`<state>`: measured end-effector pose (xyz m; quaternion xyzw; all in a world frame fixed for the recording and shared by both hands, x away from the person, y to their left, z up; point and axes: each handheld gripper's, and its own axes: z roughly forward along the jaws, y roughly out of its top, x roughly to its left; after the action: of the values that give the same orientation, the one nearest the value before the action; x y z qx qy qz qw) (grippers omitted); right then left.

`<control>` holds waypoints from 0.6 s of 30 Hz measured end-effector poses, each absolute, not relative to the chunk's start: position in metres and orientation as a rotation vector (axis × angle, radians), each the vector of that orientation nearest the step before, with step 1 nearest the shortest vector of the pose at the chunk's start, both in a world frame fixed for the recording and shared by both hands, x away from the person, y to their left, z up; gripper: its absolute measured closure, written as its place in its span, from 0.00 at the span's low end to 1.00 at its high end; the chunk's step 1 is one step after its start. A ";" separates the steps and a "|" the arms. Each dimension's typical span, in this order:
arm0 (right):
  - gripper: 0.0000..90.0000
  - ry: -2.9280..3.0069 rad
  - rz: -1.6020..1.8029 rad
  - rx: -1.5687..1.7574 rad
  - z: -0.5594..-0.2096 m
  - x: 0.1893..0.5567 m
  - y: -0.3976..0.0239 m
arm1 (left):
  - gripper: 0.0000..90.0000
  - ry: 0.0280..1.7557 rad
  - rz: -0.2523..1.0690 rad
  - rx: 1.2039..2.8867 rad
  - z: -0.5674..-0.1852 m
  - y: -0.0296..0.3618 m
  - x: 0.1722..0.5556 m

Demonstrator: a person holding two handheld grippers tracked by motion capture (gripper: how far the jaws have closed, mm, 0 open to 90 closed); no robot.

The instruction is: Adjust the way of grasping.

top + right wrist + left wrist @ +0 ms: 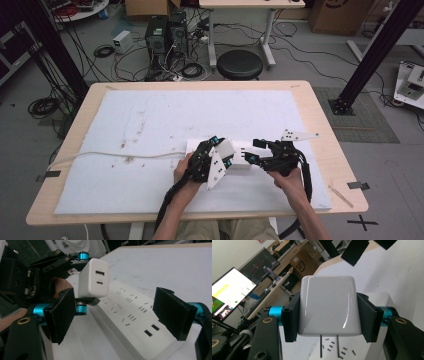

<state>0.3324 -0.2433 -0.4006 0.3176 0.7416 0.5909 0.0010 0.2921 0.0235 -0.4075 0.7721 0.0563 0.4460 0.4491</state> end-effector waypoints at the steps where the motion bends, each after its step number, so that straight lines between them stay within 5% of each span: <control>1: 0.21 2.343 1.861 0.991 -0.400 0.333 -0.242 | 0.47 0.129 1.111 1.902 -0.407 0.023 0.291; 18: 0.27 2.504 2.031 0.925 -0.397 0.343 -0.227 | 0.47 -0.004 1.174 1.884 -0.408 0.017 0.280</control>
<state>0.3429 -0.2274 -0.3967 0.2744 0.7423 0.6021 -0.1059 0.2797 0.0171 -0.4081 0.7602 -0.0018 0.4737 0.4447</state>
